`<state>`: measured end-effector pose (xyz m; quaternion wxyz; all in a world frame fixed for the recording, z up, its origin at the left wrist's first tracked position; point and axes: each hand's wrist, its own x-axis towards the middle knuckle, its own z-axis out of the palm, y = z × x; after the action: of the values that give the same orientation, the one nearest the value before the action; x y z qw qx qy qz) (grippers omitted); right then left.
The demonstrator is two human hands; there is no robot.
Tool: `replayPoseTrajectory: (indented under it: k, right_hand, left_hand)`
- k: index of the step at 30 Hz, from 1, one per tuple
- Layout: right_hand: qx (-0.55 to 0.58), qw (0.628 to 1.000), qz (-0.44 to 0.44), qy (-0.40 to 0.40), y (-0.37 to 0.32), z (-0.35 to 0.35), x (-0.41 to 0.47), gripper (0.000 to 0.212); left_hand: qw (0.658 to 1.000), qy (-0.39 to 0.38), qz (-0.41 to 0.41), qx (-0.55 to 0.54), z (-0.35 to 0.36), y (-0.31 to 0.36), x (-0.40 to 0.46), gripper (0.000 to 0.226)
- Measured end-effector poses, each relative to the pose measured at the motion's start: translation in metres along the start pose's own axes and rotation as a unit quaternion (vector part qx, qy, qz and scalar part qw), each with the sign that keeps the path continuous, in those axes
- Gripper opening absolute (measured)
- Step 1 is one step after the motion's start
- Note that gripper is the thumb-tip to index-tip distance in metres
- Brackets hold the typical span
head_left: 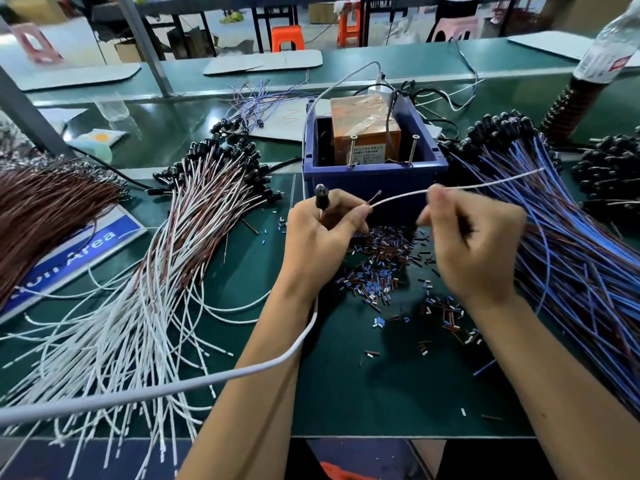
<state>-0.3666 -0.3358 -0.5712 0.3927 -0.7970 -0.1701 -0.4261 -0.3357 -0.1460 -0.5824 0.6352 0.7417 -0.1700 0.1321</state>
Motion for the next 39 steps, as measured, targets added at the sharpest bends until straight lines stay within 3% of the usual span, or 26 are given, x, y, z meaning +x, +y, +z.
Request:
replayPoseTrajectory:
  k: [2, 4, 8, 15, 18, 22, 26, 28, 32, 34, 36, 39]
  right_hand:
    - [0.081, 0.988, 0.083, -0.099, -0.008, 0.008, -0.005, 0.048]
    - [0.187, 0.956, 0.190, -0.120, -0.015, 0.017, -0.007, 0.048]
    - [0.309, 0.903, 0.298, -0.004, -0.014, 0.015, -0.002, 0.045]
    - [0.349, 0.858, 0.295, 0.233, -0.003, -0.009, 0.014, 0.040]
    - [0.317, 0.860, 0.289, 0.276, -0.001, -0.013, 0.016, 0.041]
    - [0.307, 0.897, 0.262, 0.181, -0.001, -0.008, 0.014, 0.052]
    - [0.292, 0.916, 0.258, 0.096, 0.000, -0.002, 0.010, 0.057]
    - [0.272, 0.918, 0.261, 0.121, 0.001, -0.003, 0.011, 0.058]
    - [0.290, 0.868, 0.315, 0.251, 0.006, -0.015, 0.019, 0.060]
    - [0.278, 0.869, 0.313, 0.264, 0.009, -0.018, 0.020, 0.059]
    - [0.279, 0.887, 0.292, 0.223, 0.011, -0.016, 0.018, 0.059]
    - [0.290, 0.908, 0.295, 0.065, 0.008, -0.008, 0.013, 0.057]
  left_hand:
    - [1.000, 0.006, 0.004, -0.020, 0.002, 0.001, 0.000, 0.008]
    - [0.999, -0.006, 0.005, -0.038, 0.002, 0.002, 0.000, 0.008]
    - [0.998, -0.042, -0.004, -0.045, 0.001, 0.004, -0.003, 0.009]
    - [0.998, -0.055, -0.017, -0.033, 0.002, 0.006, -0.005, 0.009]
    - [0.998, -0.032, -0.007, -0.047, 0.004, 0.008, -0.005, 0.008]
    - [0.997, 0.011, 0.006, -0.080, 0.003, 0.009, -0.003, 0.015]
    - [0.979, -0.003, -0.011, -0.206, -0.002, 0.017, -0.004, 0.008]
    - [0.967, -0.008, -0.031, -0.252, -0.006, 0.020, -0.003, 0.011]
    - [0.924, -0.030, -0.057, -0.378, -0.013, 0.028, -0.003, 0.025]
    - [0.906, -0.044, -0.059, -0.417, -0.015, 0.032, -0.002, 0.032]
    - [0.904, -0.056, -0.064, -0.418, -0.015, 0.033, -0.002, 0.034]
    - [0.909, -0.068, -0.079, -0.402, -0.012, 0.032, -0.002, 0.029]
